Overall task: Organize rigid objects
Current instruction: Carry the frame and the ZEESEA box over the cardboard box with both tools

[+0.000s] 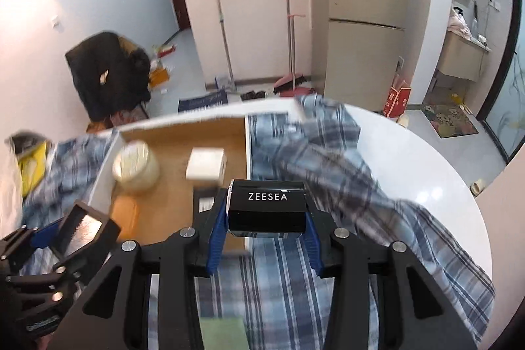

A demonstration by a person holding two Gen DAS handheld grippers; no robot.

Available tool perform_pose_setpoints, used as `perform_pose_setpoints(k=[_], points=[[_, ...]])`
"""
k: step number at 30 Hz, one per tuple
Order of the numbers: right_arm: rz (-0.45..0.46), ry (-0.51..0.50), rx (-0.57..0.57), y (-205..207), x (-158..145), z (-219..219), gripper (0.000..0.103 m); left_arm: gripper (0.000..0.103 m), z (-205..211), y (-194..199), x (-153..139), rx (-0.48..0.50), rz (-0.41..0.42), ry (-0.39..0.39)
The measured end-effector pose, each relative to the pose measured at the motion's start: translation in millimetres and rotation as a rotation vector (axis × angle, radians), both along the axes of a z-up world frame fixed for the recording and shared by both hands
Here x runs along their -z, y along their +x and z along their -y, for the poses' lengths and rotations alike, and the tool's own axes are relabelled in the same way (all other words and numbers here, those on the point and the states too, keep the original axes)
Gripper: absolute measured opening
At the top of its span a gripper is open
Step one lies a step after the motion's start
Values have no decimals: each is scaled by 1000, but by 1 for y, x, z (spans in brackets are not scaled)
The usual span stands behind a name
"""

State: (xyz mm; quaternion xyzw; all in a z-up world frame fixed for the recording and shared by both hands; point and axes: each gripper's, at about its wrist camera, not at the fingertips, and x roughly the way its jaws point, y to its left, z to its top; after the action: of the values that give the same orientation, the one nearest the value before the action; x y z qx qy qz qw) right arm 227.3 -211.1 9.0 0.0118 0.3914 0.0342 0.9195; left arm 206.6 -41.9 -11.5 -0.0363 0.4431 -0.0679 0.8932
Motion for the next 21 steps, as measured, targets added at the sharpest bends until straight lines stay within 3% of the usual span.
perform_pose_setpoints(k=[6,10,14,21], points=[[-21,-6,23,20,28,1,40,72,7,46,20,1,-45,-23],[-53,-65,51,30,52,9,40,72,15,61,40,33,-65,-49],[-52,-51,67,33,53,17,40,72,25,67,59,45,-78,-38],[-54,-52,39,32,54,10,40,72,29,75,83,-20,-112,19]])
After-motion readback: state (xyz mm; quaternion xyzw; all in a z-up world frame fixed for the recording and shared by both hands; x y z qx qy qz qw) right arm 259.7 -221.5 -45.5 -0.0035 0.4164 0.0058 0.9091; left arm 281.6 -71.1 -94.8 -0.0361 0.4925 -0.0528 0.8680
